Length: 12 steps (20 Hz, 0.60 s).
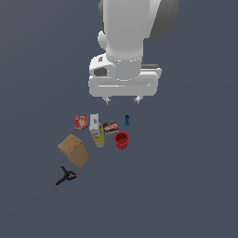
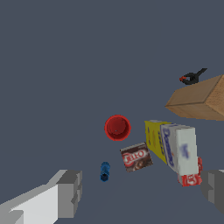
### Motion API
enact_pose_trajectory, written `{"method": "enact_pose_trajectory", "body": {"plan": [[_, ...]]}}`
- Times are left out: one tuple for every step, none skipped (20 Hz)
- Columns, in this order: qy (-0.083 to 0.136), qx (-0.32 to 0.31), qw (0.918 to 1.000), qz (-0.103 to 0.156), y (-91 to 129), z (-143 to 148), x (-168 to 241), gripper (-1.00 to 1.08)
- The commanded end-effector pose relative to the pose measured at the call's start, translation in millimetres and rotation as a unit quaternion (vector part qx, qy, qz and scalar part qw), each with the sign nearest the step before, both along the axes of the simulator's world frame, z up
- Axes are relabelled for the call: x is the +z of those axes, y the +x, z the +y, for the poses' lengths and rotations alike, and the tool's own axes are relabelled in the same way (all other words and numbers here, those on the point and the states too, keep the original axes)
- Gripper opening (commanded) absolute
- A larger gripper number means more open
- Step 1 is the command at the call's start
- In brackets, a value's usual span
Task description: Pick up a designated object from a clutter of objects.
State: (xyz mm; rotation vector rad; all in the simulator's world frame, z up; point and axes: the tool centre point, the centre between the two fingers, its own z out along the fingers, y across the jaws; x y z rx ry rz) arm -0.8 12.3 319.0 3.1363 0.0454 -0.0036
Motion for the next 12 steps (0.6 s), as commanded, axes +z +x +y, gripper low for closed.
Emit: {"method": "enact_pose_trajectory", "body": {"plan": [[0.0, 0.0, 1.0, 0.0, 0, 0, 0, 1.0], [0.0, 0.0, 1.0, 0.0, 0, 0, 0, 1.0], [0.0, 0.0, 1.0, 0.001, 0, -1, -1, 1.0], [0.0, 0.0, 1.0, 0.002, 0, -3, -1, 1.0], [0.0, 0.0, 1.0, 0.004, 0, -5, -2, 1.0], [0.0, 0.0, 1.0, 0.007, 0, -8, -4, 1.0], [0.0, 0.0, 1.0, 0.009, 0, -11, -5, 1.0], [0.0, 0.0, 0.9999, 0.011, 0, -14, -5, 1.0], [0.0, 0.0, 0.9999, 0.012, 0, -15, -5, 1.0], [0.0, 0.0, 0.9999, 0.013, 0, -16, -5, 1.0], [0.0, 0.0, 0.9999, 0.013, 0, -17, -5, 1.0], [0.0, 0.0, 0.9999, 0.013, 0, -16, -5, 1.0]]}}
